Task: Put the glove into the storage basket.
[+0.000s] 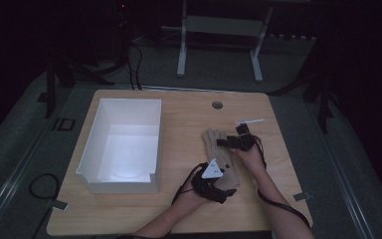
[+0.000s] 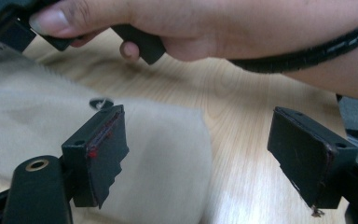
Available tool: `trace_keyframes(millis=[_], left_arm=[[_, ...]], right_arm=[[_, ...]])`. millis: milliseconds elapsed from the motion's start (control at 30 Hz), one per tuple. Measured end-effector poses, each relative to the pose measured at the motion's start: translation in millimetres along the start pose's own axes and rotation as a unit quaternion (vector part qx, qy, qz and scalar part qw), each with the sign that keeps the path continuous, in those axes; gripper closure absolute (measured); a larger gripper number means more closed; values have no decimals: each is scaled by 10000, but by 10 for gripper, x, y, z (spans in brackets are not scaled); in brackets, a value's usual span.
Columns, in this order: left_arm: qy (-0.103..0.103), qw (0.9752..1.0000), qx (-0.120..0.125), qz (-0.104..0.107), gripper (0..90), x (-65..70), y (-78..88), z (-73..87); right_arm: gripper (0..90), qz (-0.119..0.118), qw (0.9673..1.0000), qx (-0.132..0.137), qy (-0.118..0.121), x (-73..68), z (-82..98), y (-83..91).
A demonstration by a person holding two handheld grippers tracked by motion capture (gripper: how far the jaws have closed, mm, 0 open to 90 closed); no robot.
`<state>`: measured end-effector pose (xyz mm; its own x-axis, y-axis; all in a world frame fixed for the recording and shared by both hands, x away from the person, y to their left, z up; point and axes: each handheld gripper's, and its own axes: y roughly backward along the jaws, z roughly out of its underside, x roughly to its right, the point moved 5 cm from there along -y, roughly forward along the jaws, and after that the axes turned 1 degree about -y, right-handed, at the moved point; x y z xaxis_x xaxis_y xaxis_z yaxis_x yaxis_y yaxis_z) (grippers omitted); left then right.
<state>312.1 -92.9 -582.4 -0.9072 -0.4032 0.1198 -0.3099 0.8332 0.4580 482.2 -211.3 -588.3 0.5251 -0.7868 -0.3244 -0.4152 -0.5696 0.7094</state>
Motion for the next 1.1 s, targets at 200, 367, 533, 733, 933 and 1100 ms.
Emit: trace_keyframes(millis=[200,367,533,733,933,1100], left_arm=[[74,9999,-80,-26,201,-44,59,82],[-8,9999,-144,-51,209,-54,103,113],[-240,9993,-287,-3,242,-30,102,130],[-806,9952,-553,-96,311,0,9,140],[-1368,9848,-958,-475,445,-16,-77,184],[-1276,9853,-961,-601,593,-49,-92,215]], right_arm=[[556,-316,9994,-170,-14,-45,9,-51],[724,-217,9991,-155,336,-148,3,-32],[758,91,9988,5,472,-219,8,-22],[756,130,9988,28,467,-226,16,-20],[756,103,9990,88,436,-213,27,-20],[756,123,9989,97,451,-214,28,-21]])
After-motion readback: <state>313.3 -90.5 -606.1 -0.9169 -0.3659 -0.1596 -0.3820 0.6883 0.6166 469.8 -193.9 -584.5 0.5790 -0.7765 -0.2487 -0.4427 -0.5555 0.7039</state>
